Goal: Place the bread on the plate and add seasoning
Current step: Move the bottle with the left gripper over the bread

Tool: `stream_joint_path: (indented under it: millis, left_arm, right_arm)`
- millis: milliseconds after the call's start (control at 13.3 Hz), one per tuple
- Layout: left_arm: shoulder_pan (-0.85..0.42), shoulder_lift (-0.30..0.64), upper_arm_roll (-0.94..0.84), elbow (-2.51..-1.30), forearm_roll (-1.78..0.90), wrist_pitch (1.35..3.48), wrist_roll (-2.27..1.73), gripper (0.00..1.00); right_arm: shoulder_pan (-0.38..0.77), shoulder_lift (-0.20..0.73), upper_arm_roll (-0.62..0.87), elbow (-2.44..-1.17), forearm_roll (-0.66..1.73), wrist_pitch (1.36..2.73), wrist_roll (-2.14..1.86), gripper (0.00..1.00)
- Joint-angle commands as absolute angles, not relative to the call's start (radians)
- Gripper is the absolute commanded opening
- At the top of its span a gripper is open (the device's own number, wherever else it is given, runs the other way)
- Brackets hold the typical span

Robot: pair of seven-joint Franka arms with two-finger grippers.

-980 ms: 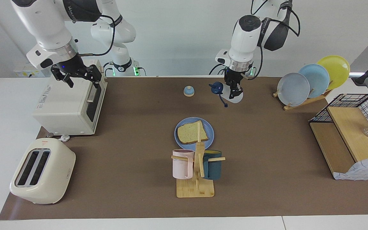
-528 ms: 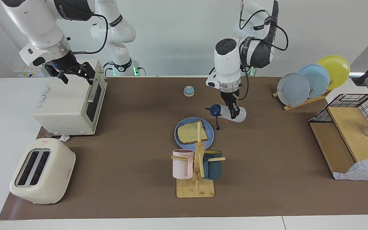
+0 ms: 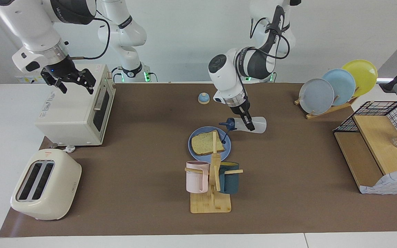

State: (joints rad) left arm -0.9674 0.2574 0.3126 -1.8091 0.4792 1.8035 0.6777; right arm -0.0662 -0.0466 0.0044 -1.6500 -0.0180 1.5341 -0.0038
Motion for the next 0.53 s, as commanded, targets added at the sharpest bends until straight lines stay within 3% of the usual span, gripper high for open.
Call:
stream_joint_path:
  millis: [0, 452]
  left_arm:
    - [-1.015, 0.409, 0.325, -1.665, 0.547, 1.678, 0.627, 0.00]
    - [-1.037, 0.459, 0.330, -1.638, 0.666, 1.608, 0.624, 0.00]
  right_arm:
    - [-0.055, -0.055, 0.002, -1.663, -0.003, 1.595, -0.009, 1.00]
    - [-0.064, -0.055, 0.002, -1.667, -0.003, 1.588, -0.009, 1.00]
